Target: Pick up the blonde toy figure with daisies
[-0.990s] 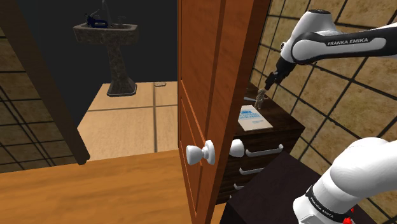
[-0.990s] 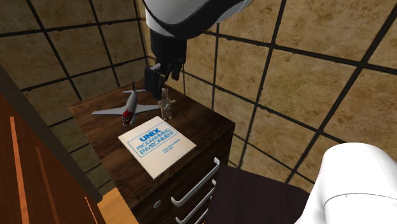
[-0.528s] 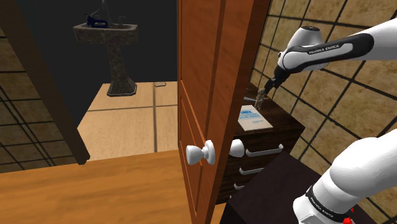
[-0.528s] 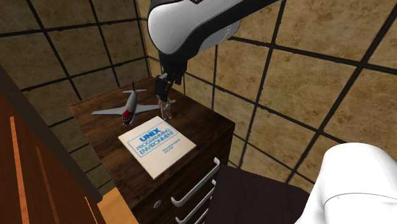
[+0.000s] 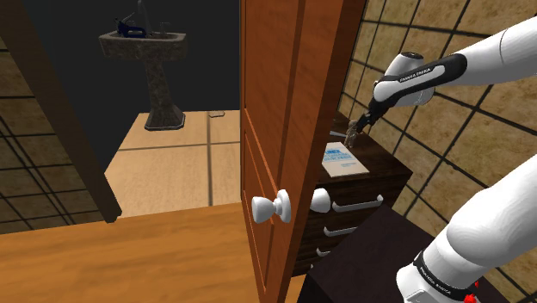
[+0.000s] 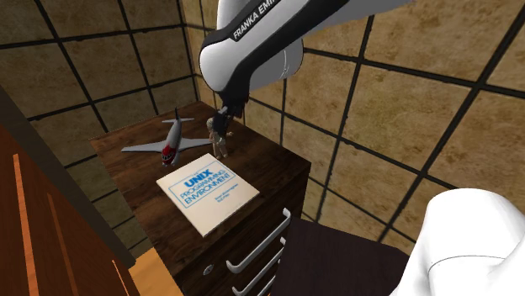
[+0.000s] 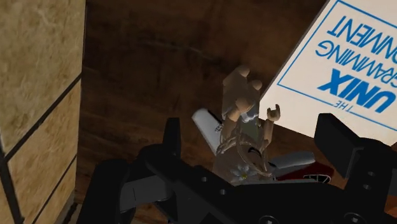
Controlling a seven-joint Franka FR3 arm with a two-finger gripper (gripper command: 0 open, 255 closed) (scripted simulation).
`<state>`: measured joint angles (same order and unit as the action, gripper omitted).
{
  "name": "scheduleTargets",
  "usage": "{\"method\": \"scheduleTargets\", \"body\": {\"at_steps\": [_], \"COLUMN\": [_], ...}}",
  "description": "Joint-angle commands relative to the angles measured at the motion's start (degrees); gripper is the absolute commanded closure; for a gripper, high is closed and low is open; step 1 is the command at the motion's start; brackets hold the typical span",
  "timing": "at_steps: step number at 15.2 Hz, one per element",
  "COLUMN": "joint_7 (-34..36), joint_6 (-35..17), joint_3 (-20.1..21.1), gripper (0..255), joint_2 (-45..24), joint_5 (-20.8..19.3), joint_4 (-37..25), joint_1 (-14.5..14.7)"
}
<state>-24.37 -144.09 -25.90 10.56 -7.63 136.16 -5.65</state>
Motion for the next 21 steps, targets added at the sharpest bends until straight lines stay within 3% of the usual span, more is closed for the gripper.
{"method": "scheduleTargets", "body": {"at_steps": [1, 6, 7, 16, 21], "joint_7": [-0.6, -1.3, -1.2, -1.3, -0.4], "joint_6": [-1.9, -4.9, -4.9, -4.9, -0.7], "joint_3": [-0.4, -0.8, -0.8, -0.8, -0.3], "gripper": [0, 0, 255, 255, 255], "joint_2": [-1.1, -3.0, -2.8, -3.0, -0.5], "joint_5": [0.6, 1.5, 1.4, 1.5, 0.2], "joint_4": [0.7, 2.0, 2.2, 2.0, 0.2], "joint_1": [0.1, 0.3, 0.3, 0.3, 0.0]}}
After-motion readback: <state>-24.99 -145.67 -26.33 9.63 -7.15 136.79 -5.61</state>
